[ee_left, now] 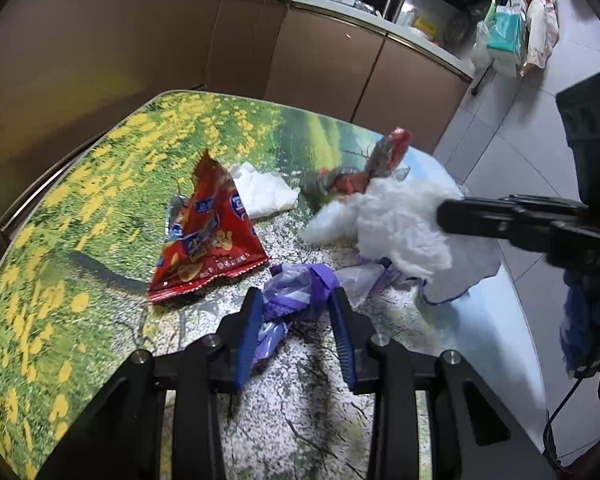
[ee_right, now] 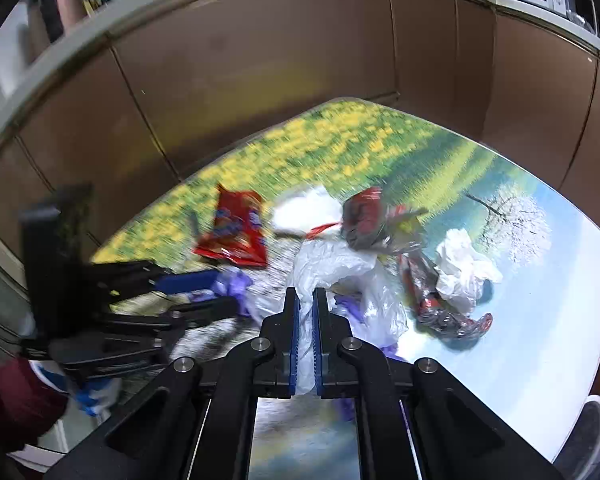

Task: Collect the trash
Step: 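Carry both bags to the bin and open both tools over it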

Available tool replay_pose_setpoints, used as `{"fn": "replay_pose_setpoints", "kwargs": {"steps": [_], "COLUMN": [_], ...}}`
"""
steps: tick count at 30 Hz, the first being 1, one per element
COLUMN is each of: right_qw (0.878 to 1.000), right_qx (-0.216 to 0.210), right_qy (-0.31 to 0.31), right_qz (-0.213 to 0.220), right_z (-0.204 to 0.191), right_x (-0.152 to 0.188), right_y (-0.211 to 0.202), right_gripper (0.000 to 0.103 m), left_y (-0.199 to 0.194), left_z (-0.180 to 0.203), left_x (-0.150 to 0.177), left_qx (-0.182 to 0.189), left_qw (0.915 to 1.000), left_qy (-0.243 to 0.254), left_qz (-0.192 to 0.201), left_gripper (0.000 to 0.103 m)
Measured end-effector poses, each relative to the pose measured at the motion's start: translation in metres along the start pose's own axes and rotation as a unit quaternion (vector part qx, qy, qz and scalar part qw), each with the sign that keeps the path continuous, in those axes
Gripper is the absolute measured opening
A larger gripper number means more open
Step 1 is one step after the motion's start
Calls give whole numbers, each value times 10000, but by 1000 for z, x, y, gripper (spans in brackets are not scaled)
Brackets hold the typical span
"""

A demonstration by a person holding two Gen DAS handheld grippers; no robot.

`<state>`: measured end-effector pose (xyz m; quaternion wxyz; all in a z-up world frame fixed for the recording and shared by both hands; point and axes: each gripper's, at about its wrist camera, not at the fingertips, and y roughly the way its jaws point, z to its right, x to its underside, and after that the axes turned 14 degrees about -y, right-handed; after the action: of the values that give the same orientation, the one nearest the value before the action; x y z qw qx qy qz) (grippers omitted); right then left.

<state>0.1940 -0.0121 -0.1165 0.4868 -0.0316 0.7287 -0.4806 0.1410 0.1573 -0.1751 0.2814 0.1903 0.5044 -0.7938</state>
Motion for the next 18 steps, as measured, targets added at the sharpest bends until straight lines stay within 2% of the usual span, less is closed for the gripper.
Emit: {"fn": "replay_pose_setpoints", "kwargs": {"steps": [8, 18], "right_qw": [9971, 9915], "right_qx": [-421, -234], "right_qy": [163, 268], "right_qz": [616, 1251], "right_z": [-7, 4], "right_x": [2, 25], "right_y": [-49, -125], "right_gripper": [6, 6], "left_y": [-38, -82], "left_z": [0, 39], "left_x": [7, 7], "left_qx": [-210, -165], "left_qw": [9992, 9979], "left_qy": [-204, -105], "left_qz": [264, 612], "left_gripper": [32, 31]}}
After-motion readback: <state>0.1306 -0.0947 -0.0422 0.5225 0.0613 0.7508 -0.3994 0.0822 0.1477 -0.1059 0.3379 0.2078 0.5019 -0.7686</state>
